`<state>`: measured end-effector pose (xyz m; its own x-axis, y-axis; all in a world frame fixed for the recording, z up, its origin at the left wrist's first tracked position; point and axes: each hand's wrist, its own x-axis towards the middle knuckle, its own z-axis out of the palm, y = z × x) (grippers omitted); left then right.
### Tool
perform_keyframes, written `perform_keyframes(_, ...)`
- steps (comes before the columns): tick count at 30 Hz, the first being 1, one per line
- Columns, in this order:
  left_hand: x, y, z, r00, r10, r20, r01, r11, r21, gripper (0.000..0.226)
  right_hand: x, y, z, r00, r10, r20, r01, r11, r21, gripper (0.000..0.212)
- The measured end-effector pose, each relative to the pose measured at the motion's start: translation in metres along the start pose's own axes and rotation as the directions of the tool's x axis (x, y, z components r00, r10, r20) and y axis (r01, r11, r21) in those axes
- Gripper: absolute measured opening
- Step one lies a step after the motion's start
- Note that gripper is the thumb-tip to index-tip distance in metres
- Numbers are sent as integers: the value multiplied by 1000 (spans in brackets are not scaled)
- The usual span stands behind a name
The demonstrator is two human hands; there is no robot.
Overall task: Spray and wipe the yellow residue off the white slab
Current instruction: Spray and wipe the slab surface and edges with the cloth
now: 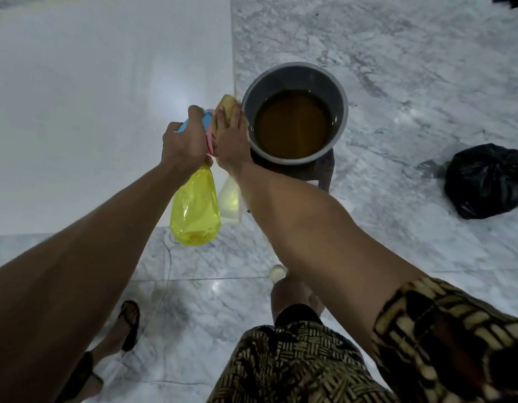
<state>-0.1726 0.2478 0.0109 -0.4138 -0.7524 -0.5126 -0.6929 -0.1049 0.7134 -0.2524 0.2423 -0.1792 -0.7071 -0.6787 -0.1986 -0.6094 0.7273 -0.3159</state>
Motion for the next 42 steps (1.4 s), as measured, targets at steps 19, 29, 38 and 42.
perform_keyframes(19,-132,-97,-13,990,-41,-138,25,993,-113,86,-195,-20,33,995,14,100,-41,960,277,82)
perform_keyframes(29,-236,-133,28,987,-45,-153,6,969,-248,67,-334,12,-23,704,-250,665,-552,396,733,71)
perform_keyframes(38,-301,-78,65,994,22,-106,-53,952,-303,69,-394,135,-101,707,-248,662,-684,-1,730,70)
perform_keyframes(42,-310,-49,79,995,37,-90,-68,928,-367,57,-372,174,-131,746,-208,633,-666,-216,714,88)
